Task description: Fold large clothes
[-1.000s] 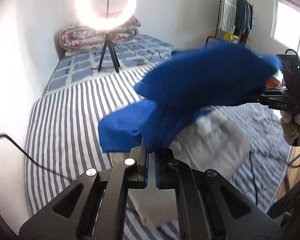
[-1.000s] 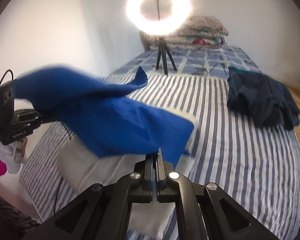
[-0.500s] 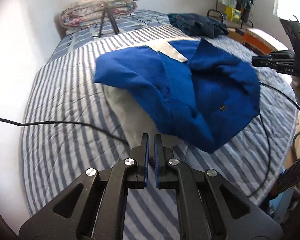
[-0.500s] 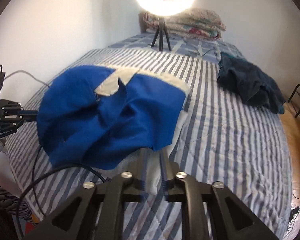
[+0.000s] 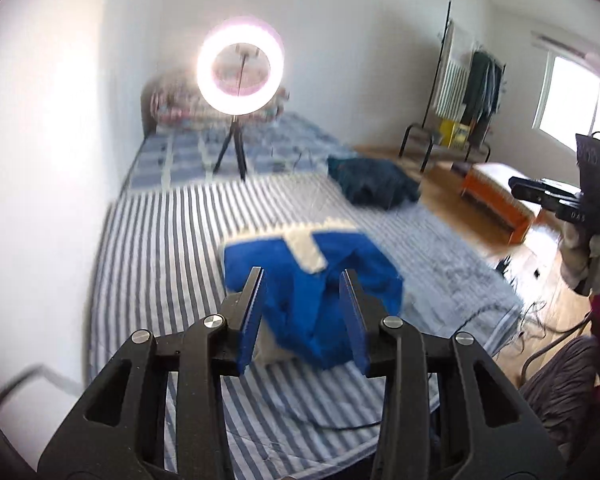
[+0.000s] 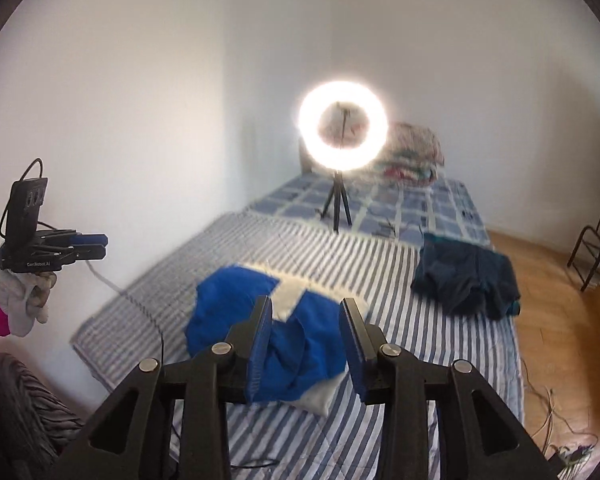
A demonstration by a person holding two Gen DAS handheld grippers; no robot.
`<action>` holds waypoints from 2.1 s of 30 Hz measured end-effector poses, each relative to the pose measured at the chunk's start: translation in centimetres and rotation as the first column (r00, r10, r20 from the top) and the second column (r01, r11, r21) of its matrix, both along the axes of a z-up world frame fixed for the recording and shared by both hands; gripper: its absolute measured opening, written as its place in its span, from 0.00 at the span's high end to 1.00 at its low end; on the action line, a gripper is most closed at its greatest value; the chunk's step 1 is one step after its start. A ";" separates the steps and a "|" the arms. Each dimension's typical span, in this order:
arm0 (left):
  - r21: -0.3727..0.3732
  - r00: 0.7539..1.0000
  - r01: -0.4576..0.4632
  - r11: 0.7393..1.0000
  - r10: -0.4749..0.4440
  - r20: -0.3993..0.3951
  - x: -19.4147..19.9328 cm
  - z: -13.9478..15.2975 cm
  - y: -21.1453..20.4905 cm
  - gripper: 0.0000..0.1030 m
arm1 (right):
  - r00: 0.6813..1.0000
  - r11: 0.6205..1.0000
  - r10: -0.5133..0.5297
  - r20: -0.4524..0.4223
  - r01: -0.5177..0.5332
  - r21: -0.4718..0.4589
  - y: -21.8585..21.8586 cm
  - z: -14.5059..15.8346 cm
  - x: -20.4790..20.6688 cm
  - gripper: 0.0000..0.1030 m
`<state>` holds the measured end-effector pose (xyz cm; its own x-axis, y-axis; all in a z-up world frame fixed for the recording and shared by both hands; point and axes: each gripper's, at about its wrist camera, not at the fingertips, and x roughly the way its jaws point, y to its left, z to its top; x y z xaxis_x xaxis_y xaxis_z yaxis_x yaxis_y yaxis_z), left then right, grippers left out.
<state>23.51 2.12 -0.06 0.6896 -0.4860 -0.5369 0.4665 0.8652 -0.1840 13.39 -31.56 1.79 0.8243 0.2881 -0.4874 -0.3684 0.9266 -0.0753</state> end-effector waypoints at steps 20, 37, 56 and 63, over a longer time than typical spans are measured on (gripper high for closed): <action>-0.106 0.997 -0.040 0.994 0.047 0.065 -2.0 14.4 3.9 0.43 | 0.994 0.998 0.030 0.106 -0.036 0.056 -0.9 13.2 -2.3 0.28; -0.214 0.931 -0.152 0.965 0.067 -0.358 7.5 -8.2 1.0 0.43 | 0.958 0.967 -0.037 -0.283 0.106 0.234 -3.4 -8.0 5.9 0.24; -0.241 0.807 -0.220 0.945 0.037 -0.590 14.7 -21.9 -2.9 0.60 | 0.790 0.897 -0.017 -0.613 0.283 0.340 -2.8 -25.2 14.1 0.34; -0.324 0.813 -0.221 0.920 -0.010 -0.582 14.6 -22.4 -2.0 0.98 | 0.796 0.884 0.005 -0.606 0.279 0.374 -3.0 -25.6 14.6 0.73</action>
<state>38.08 0.09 -22.43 0.3788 -0.6645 -0.6442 0.0892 0.7190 -0.6892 28.01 -34.57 -23.77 0.4743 0.4868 -0.7336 -0.0750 0.8525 0.5173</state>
